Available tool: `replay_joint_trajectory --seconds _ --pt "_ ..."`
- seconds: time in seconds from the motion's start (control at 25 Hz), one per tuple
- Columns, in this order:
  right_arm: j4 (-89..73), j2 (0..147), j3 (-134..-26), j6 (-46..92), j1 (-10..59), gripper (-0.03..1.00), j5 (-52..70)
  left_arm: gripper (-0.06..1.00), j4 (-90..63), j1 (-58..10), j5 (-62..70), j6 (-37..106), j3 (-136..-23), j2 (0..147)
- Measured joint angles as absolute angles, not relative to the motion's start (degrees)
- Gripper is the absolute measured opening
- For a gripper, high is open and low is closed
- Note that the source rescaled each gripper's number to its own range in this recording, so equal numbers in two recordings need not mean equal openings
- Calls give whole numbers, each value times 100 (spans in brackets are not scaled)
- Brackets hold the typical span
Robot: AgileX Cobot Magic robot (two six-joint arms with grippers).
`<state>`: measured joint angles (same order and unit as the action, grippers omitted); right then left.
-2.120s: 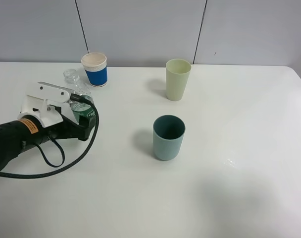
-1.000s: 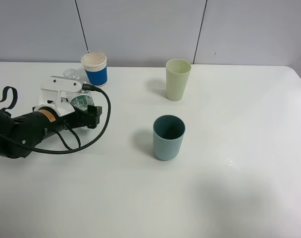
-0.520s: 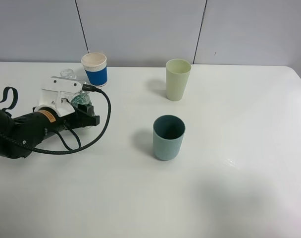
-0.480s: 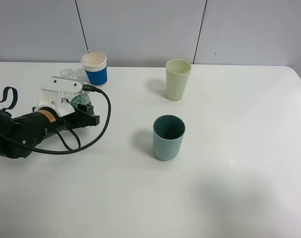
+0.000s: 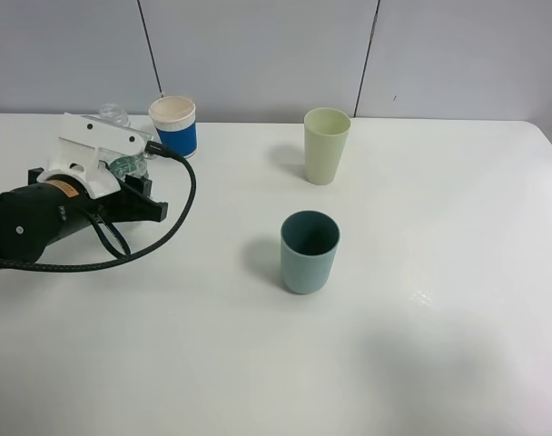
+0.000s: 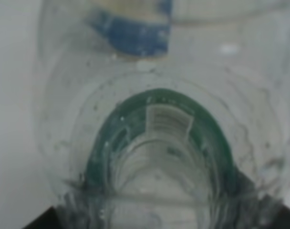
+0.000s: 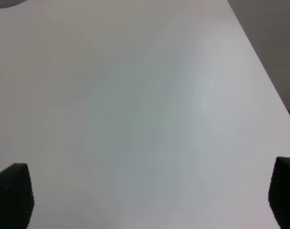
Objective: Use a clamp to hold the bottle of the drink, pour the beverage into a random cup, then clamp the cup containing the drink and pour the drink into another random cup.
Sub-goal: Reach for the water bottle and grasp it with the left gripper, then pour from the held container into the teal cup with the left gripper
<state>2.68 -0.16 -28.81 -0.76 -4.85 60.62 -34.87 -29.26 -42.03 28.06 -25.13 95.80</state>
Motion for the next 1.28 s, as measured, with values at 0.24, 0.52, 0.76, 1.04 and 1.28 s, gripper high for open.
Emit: replay_joint_trajectory --seconds 0.24,0.52,0.76,1.04,1.28 --pt "268 -16 -2881 -76 -485 100 6062 2 -5650 -3550 -3909 5508 -2815 9125" --pt "268 -16 -2881 -76 -485 100 6062 2 -8121 -4288 -3989 8807 -3482 9072" --pt "268 -16 -2881 -76 -485 100 6062 2 -9353 -4884 -4441 10656 -3983 9072" --pt "268 -16 -2881 -76 -485 100 6062 2 -9960 -5439 -5000 12160 -4419 9298" --pt "268 -16 -2881 -76 -485 100 6062 2 -10014 -5725 -5156 12604 -4759 9675"
